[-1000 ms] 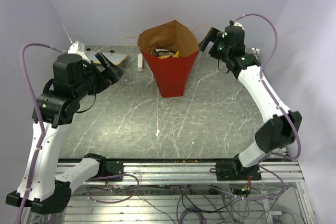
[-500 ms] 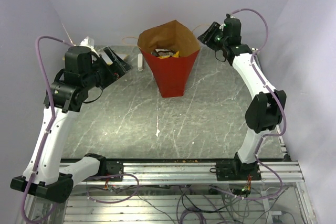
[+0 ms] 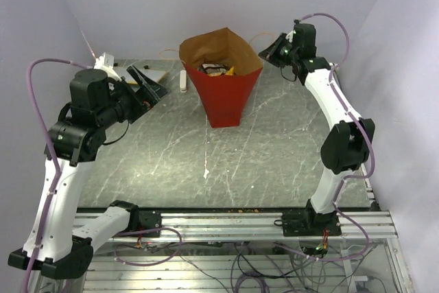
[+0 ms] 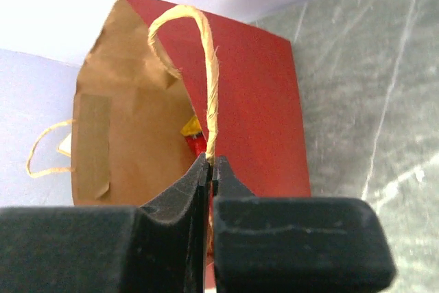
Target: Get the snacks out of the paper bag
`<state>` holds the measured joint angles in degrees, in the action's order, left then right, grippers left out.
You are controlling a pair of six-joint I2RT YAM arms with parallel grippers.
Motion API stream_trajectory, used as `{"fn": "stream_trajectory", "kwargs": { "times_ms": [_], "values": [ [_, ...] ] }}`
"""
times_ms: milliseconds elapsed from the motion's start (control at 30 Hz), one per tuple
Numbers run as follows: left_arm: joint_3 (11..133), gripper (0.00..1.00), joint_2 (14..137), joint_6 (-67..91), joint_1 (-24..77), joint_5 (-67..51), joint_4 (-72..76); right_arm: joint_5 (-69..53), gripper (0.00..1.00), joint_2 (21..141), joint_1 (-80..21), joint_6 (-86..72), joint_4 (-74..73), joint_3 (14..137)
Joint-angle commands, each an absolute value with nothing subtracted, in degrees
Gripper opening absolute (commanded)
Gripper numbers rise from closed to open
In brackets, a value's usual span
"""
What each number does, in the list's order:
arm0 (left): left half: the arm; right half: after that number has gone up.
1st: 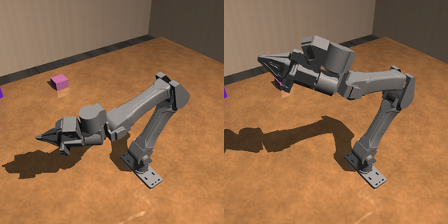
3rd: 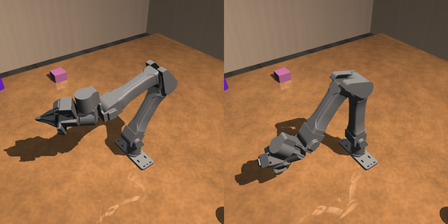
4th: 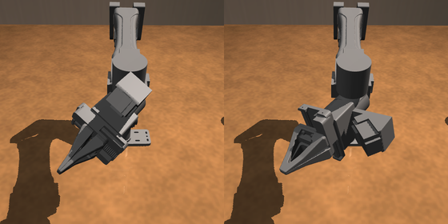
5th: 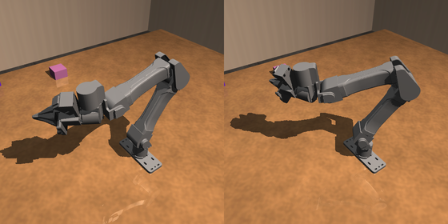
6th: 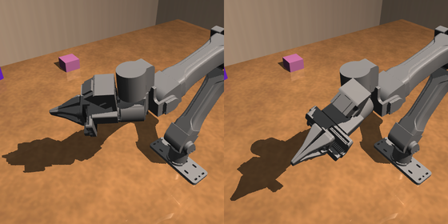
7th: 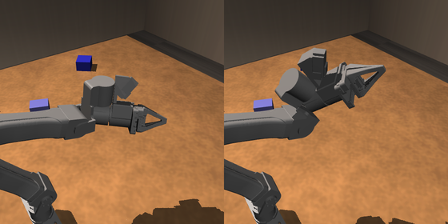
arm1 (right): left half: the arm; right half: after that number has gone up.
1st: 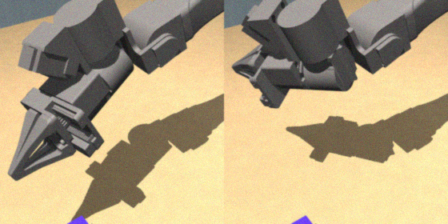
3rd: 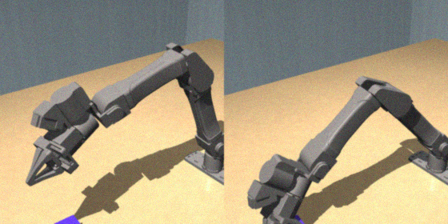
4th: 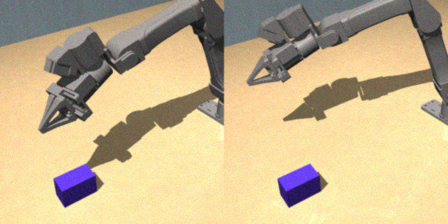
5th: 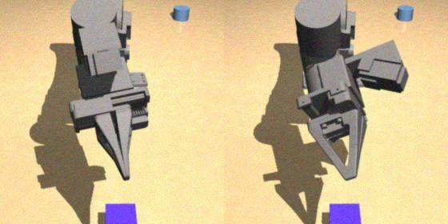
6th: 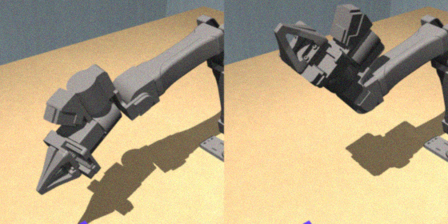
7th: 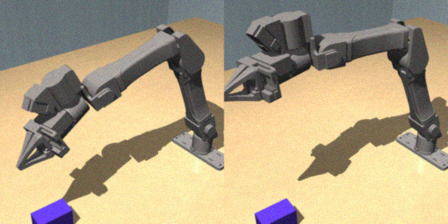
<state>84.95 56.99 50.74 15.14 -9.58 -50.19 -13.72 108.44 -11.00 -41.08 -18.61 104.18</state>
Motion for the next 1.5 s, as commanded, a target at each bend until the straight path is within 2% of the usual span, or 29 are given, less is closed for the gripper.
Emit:
{"fn": "stream_trajectory", "kwargs": {
  "times_ms": [0, 200, 433, 667, 900, 1000, 1167, 1333, 1467],
  "values": [
    [84.5, 0.98, 53.9, 52.4, 14.9, -13.7, -50.8, -13.3, 0.00, 98.2, -10.7, -45.3, -21.5, 99.0],
    [82.4, 0.98, 50.7, 54.8, 14.9, -15.8, -50.6, -12.8, 0.00, 88.2, -10.8, -45.9, -26.9, 91.2],
    [85.4, 0.96, 53.5, 52.3, 14.9, -17.1, -58.2, -12.3, 0.00, 77.7, -12.1, -45.7, -35.7, 85.0],
    [79.2, 0.96, 53.4, 55.2, 14.9, -22.9, -51.9, -12.5, 0.00, 67.2, -13.0, -44.8, -44.4, 79.0],
    [72.6, 0.92, 57.4, 60.2, 15.3, -28.8, -39.3, -11.0, 0.00, 58.0, -13.0, -44.5, -50.4, 73.9],
    [72.9, 0.88, 61.2, 58.9, 17.1, -28.3, -35.8, -8.0, 0.00, 54.6, -13.0, -43.7, -51.3, 72.7],
    [79.1, 0.89, 71.8, 55.7, 21.7, -25.9, -34.5, -2.5, 0.00, 50.1, -13.0, -41.7, -55.1, 72.2],
    [80.5, 0.90, 80.8, 63.1, 25.1, -24.5, -21.9, 1.5, 0.00, 45.8, -13.0, -39.7, -57.0, 70.0],
    [86.4, 0.90, 91.2, 65.1, 26.9, -25.1, -16.3, 4.6, 0.00, 45.5, -13.0, -37.7, -58.5, 70.7]
  ]
}}
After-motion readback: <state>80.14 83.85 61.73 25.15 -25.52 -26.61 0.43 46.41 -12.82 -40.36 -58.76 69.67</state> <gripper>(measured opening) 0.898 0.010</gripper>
